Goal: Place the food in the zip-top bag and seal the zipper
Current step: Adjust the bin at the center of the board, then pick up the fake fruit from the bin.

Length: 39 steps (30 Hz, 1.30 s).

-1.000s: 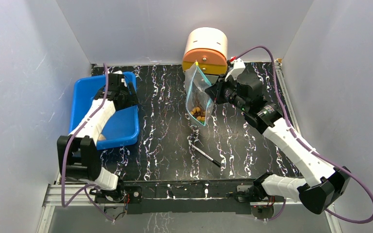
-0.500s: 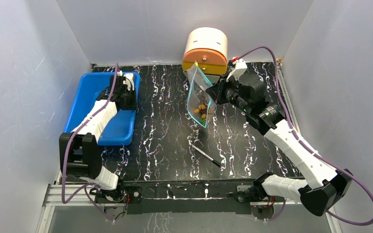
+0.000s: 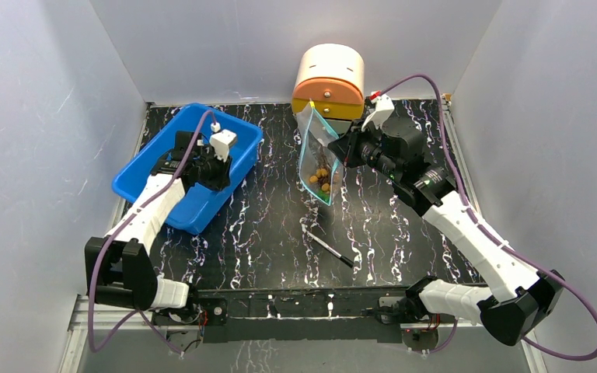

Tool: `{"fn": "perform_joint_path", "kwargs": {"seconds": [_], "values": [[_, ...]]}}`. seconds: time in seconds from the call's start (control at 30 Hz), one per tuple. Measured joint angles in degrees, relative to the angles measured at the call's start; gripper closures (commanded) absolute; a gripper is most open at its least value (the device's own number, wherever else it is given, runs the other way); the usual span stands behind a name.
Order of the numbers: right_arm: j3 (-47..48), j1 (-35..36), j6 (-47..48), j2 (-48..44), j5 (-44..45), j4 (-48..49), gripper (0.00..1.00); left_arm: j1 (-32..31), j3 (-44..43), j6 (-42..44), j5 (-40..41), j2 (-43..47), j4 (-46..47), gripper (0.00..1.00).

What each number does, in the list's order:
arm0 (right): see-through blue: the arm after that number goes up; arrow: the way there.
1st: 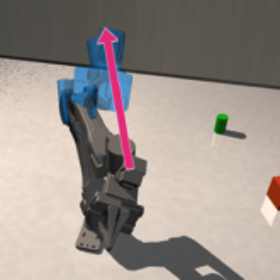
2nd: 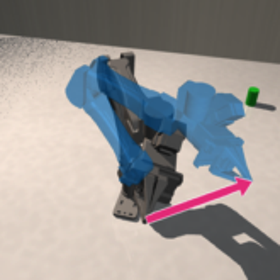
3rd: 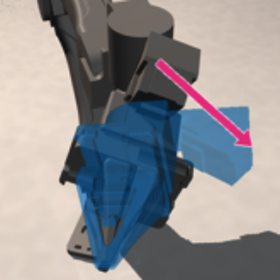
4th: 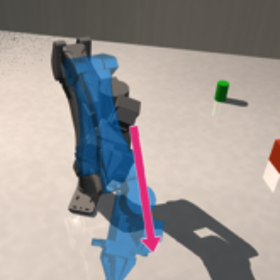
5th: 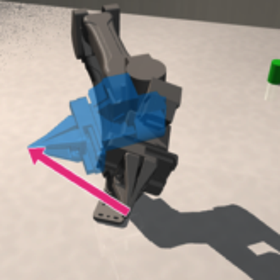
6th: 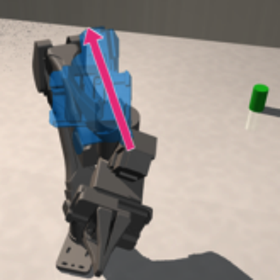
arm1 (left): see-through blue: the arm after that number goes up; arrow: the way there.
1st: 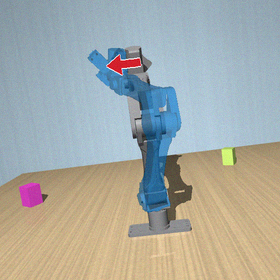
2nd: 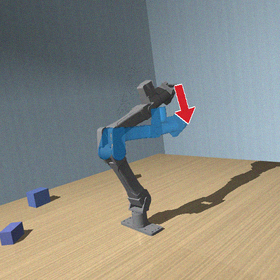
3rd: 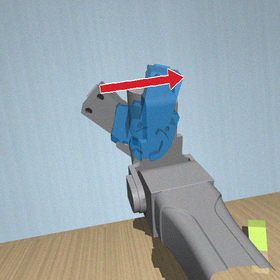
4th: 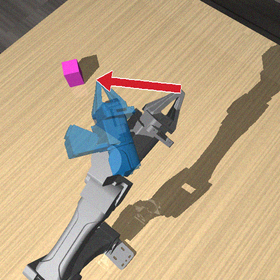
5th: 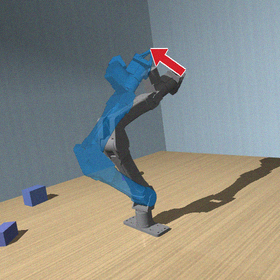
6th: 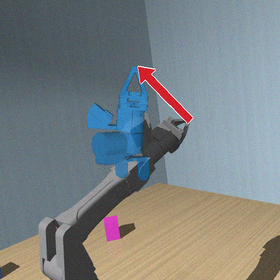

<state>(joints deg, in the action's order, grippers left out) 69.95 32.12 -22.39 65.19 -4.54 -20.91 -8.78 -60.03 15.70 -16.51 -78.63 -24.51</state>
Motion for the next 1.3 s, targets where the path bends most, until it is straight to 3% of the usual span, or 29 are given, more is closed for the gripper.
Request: {"fn": "perform_joint_path", "kwargs": {"seconds": [0.23, 0.37, 0.67, 0.97, 1.3], "values": [[0.0, 0.0, 0.0, 0.9, -0.5, 0.0, 1.00, -1.6, 2.9, 9.2, -4.2, 1.8, -2.6, 0.98], [0.0, 0.0, 0.0, 1.3, -0.6, 0.0, 1.00, -1.7, 3.4, 9.7, -4.2, 3.1, -2.5, 0.56], [0.0, 0.0, 0.0, 1.3, -0.6, 0.0, 1.00, -1.9, 3.3, 1.0, 0.3, 8.9, 4.1, 0.30], [0.0, 0.0, 0.0, 1.3, -0.6, 0.0, 1.00, -0.7, -0.4, -2.7, 11.6, 8.5, 5.6, 0.28], [0.0, 0.0, 0.3, 0.5, -0.6, -0.1, 1.00, 6.1, -1.0, 1.7, 22.6, -2.9, 7.8, 0.31]]}}
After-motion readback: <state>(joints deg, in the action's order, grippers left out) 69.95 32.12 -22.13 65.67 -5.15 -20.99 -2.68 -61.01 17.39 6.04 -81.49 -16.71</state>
